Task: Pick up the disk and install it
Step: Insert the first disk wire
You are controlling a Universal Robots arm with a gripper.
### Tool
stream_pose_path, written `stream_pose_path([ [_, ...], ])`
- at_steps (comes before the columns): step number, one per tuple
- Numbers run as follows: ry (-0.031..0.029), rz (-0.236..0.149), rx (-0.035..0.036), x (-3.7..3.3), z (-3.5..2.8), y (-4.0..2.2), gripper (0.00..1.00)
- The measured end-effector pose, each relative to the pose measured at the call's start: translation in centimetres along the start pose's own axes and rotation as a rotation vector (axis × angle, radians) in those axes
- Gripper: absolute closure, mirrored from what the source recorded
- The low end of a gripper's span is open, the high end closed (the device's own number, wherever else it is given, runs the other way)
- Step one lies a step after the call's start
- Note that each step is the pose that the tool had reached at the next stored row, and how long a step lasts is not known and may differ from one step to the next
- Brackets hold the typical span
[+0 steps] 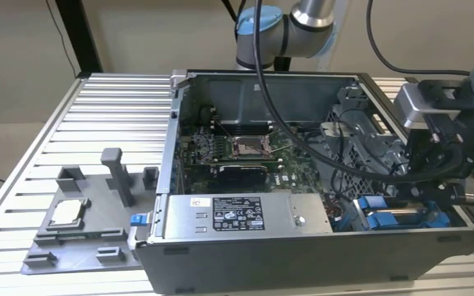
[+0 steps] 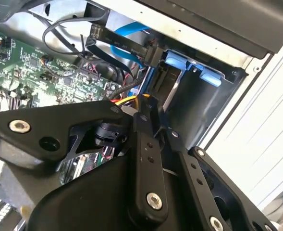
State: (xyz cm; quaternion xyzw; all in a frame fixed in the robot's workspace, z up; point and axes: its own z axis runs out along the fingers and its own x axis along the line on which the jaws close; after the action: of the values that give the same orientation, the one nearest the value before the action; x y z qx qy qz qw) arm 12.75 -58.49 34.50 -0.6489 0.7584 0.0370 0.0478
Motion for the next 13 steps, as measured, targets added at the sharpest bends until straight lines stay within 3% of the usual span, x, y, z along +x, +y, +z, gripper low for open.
stream_pose_path([
  [5, 0.0328, -0.001, 0.0049, -0.47, 0.06, -0.16, 1.00],
  [9, 0.0426, -0.001, 0.0064, -1.19, 0.14, -0.31, 1.00],
  [13, 0.0550, -0.002, 0.0084, -1.33, 0.17, -0.56, 1.00],
])
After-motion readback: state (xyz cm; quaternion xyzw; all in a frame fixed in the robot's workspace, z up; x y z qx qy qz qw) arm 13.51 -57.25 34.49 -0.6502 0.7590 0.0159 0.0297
